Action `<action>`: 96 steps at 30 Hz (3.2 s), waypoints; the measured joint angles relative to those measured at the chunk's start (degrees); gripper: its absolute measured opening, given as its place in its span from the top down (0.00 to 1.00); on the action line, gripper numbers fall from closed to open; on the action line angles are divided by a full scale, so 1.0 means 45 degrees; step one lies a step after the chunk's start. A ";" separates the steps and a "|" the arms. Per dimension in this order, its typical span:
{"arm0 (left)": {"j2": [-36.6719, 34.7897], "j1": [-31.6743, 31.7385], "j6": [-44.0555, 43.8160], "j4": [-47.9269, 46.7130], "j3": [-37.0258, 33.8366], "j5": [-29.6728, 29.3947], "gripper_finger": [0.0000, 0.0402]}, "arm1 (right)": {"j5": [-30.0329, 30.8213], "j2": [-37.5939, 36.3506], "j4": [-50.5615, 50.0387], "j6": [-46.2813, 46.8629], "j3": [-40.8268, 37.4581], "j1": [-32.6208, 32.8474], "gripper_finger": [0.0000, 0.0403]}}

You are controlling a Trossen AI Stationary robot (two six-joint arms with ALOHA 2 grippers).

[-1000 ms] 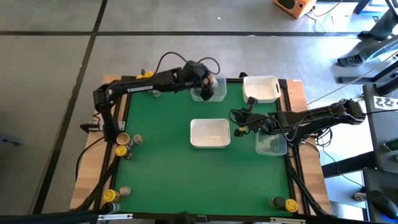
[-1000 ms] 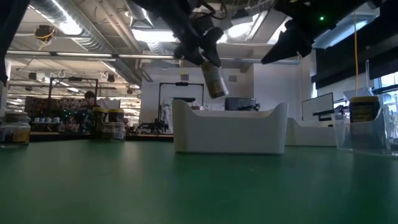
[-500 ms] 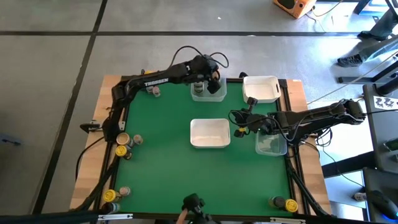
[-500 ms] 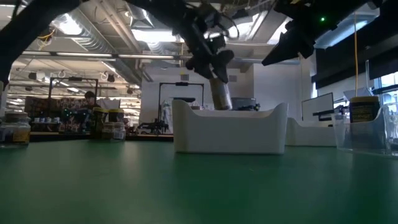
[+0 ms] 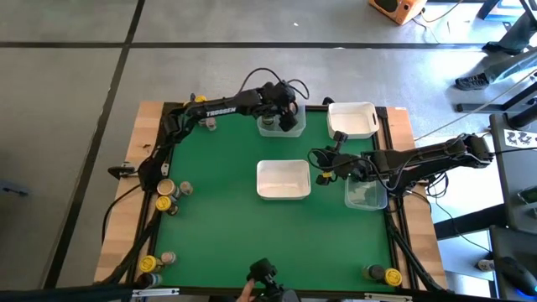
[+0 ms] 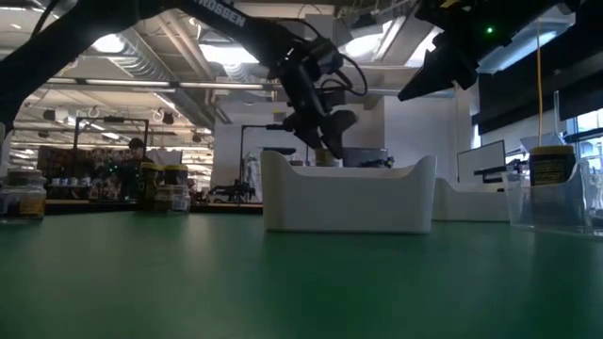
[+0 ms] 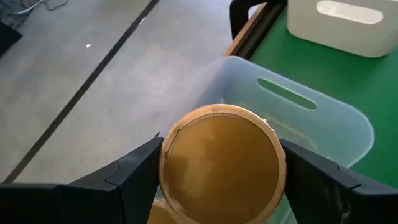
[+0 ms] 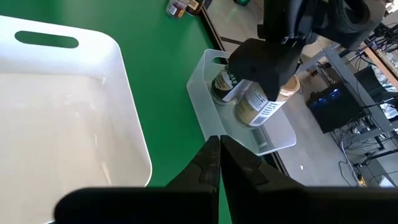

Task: Sort spices by type
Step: Put the golden seasoning bottle into the top transparent bin

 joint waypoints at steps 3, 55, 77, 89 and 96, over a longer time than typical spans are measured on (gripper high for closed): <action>0.0030 0.0000 0.0056 0.0118 -0.0124 -0.0036 0.29 | -0.0001 0.0000 -0.0010 0.0010 0.0000 0.0000 0.96; -0.2436 -0.0626 -0.0519 -0.1325 0.0183 -0.0002 0.08 | -0.0379 0.0005 -0.0175 0.0185 -0.0001 0.0000 0.96; -0.9191 -0.1880 -0.4073 -0.7294 -0.3201 -0.0526 0.09 | -0.0675 0.0005 -0.0053 0.0252 -0.0005 0.0005 0.96; -1.0110 -0.3807 -0.7787 -0.9524 -0.5403 0.0361 0.09 | -0.0675 0.0005 -0.0053 0.0267 -0.0005 0.0005 0.96; -1.0078 -0.5490 -1.0667 -1.1241 -0.5955 0.1626 0.09 | -0.0671 0.0005 -0.0051 0.0272 -0.0005 0.0005 0.96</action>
